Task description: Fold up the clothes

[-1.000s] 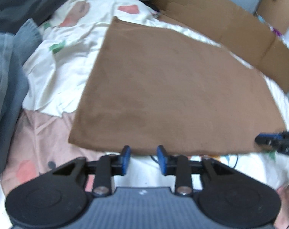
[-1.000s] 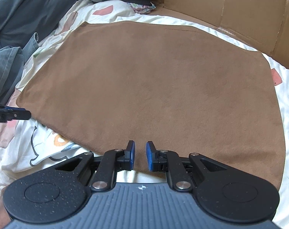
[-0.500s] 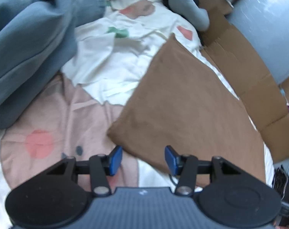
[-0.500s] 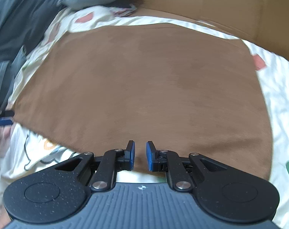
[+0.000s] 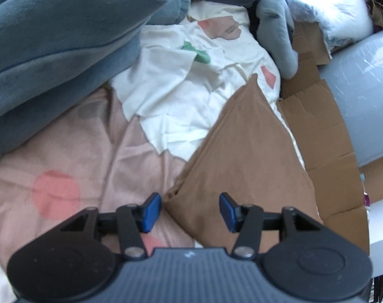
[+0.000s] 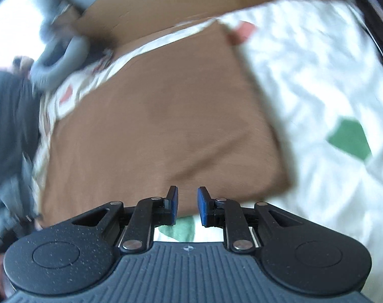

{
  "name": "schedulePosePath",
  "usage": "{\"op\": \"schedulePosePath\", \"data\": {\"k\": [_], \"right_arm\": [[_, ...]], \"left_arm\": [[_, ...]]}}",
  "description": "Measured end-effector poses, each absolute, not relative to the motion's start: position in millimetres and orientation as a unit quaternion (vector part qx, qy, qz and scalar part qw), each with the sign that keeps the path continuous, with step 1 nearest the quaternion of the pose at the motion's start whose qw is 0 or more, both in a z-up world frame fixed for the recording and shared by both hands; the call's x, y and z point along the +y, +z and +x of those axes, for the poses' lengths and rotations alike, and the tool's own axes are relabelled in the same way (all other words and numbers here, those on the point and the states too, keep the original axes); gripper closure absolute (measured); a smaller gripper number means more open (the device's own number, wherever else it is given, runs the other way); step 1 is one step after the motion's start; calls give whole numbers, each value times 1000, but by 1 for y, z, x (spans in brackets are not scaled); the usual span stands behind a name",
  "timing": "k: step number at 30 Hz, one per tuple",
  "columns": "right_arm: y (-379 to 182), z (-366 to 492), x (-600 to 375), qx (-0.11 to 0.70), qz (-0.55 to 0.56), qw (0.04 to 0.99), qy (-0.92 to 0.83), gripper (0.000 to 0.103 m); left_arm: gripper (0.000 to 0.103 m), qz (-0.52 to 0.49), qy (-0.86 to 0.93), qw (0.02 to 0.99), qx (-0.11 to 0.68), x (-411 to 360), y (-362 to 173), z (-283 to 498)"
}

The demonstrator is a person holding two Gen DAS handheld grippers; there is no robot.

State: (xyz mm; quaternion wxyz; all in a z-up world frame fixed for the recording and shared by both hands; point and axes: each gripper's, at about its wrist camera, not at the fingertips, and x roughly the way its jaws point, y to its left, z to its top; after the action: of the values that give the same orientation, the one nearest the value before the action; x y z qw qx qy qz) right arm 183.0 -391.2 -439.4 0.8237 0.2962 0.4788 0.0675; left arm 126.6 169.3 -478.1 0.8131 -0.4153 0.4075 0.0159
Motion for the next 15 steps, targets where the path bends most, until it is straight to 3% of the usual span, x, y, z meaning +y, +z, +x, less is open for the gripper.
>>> {"op": "schedulePosePath", "data": {"k": [5,9,15], "right_arm": [[-456,160,-428,471,364,803,24,74],[-479,151,-448,461,435,774,-1,74],[-508,153,-458,433,531,729,7,74]], "left_arm": [[65,-430,-3,808,403,174,-479,122],[75,-439,-3,805,399,177,-480,119],[78,-469,-17,794,385,183,-478,117]]}}
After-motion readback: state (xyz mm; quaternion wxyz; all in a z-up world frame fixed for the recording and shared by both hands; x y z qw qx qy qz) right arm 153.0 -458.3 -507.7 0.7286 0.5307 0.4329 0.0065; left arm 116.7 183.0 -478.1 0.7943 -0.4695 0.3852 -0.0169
